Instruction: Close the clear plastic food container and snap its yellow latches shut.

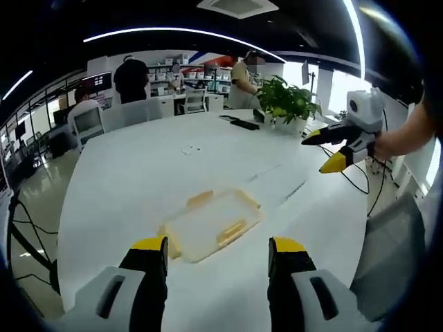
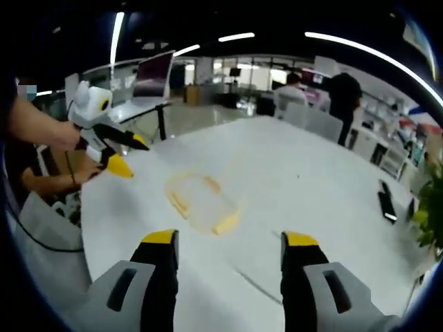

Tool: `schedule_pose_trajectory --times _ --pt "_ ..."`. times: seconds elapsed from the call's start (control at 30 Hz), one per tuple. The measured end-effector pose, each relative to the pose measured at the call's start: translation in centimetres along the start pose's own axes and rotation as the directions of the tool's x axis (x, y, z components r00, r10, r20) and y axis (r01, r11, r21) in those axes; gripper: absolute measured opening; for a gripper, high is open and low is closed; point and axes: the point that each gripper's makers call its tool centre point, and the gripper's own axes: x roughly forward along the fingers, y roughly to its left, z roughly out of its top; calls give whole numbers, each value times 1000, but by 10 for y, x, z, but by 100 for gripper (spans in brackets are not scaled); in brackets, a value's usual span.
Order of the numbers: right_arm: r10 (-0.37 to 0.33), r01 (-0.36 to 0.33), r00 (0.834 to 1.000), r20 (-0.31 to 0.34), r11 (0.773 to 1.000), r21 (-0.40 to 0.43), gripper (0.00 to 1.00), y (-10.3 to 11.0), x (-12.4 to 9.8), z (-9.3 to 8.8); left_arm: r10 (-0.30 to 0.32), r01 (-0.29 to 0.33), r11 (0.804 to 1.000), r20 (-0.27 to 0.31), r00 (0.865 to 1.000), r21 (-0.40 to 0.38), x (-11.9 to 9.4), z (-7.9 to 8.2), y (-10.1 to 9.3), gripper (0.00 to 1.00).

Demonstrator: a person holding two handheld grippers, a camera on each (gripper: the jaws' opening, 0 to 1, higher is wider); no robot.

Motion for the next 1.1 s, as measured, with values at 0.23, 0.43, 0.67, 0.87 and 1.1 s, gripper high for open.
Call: schedule_pose_trajectory --times 0.23,0.43,0.67,0.87,1.1 --pt "9 -9 1000 -3 1000 -21 55 -5 9 3 -13 14 999 -18 1000 45 6 4 15 54" --pt "12 -12 1000 -3 1000 -29 55 -8 15 6 -30 31 997 -14 999 64 10 12 21 54" --pt "31 -31 999 -9 998 -53 55 -7 24 9 -59 62 992 -31 998 109 16 15 27 54" --pt "45 -46 999 -13 997 -67 55 -8 31 12 -63 68 990 -40 997 121 20 16 33 54" --pt "57 -59 998 -20 995 -83 55 -8 37 13 -67 73 988 -49 997 135 22 16 38 54"
